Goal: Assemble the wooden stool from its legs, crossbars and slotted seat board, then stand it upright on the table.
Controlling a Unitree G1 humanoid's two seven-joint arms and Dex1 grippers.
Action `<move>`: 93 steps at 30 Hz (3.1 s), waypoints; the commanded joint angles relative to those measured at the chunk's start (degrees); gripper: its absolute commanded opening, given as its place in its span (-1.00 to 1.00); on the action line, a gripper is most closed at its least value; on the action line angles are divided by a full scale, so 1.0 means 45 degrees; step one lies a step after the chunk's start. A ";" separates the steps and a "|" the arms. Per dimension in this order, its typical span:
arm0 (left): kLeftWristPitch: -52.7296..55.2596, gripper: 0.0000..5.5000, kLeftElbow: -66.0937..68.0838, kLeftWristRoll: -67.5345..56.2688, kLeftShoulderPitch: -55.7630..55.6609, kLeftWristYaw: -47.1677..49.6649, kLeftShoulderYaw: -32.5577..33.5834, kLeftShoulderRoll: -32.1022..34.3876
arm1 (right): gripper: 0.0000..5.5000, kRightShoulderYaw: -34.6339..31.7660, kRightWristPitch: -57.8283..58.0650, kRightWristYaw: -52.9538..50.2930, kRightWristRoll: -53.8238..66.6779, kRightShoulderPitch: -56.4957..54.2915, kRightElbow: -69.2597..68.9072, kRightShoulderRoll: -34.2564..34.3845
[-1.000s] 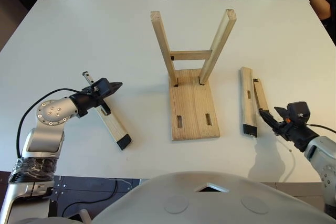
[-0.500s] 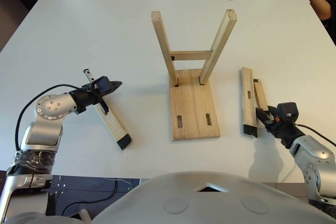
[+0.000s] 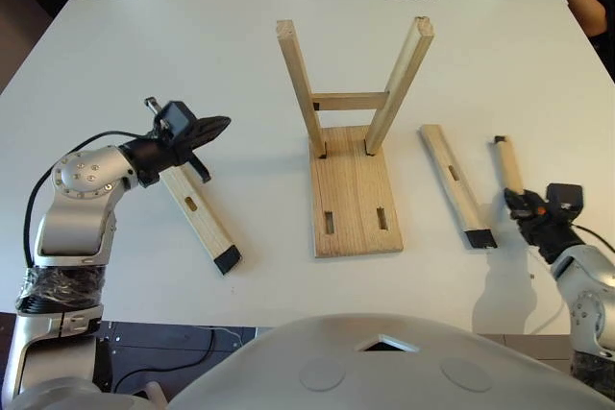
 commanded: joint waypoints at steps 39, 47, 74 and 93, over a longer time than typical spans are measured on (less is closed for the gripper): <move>0.7884 -0.01 -0.2816 -1.3025 -0.5343 0.1203 -0.0300 -0.1509 | -0.52 0.3253 0.2838 0.4977 1.2245 -0.6080 -0.4222 -0.4696; 0.8000 0.00 -0.2999 -1.3508 -0.5457 0.0735 -0.0233 -0.1454 | -0.52 0.4092 0.2738 0.5520 1.1224 -0.6118 -0.3993 -0.4812; 0.7823 -0.53 -0.2981 -1.1735 -0.5240 -0.0264 -0.0611 -0.1447 | -0.52 0.4238 0.2473 0.5492 1.0725 -0.6144 -0.3833 -0.4321; 0.7347 -0.53 -0.2483 -0.9578 -0.4356 -0.1789 0.0046 0.0078 | -0.31 0.4227 0.2393 0.5033 0.9880 -0.5562 -0.3789 -0.4509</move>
